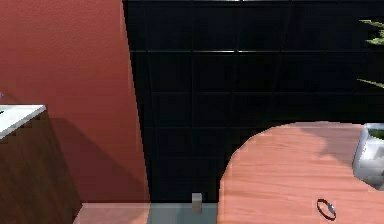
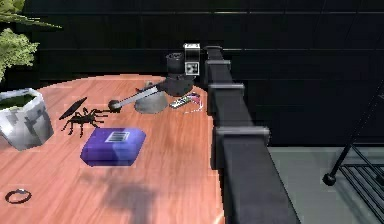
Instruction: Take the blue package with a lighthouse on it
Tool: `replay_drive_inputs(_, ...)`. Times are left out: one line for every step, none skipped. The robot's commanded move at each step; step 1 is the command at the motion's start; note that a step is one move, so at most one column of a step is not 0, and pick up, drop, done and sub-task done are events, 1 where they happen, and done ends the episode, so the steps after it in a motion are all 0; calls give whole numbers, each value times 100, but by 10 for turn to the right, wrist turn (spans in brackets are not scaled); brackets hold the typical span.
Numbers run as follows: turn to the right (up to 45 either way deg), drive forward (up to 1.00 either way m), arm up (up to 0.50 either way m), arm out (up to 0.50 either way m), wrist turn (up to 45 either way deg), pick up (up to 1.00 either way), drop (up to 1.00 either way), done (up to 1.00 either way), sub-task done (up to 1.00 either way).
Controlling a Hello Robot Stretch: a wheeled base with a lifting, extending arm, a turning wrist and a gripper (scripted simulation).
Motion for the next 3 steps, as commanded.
replay_drive_inputs(0, 0, -22, 0, 0, 0, 0, 0, 0)
replay_drive_inputs(0, 0, 0, 0, 0, 100, 0, 0, 0)
replay_drive_inputs(0, 0, 10, 0, 0, 0, 0, 0, 0)
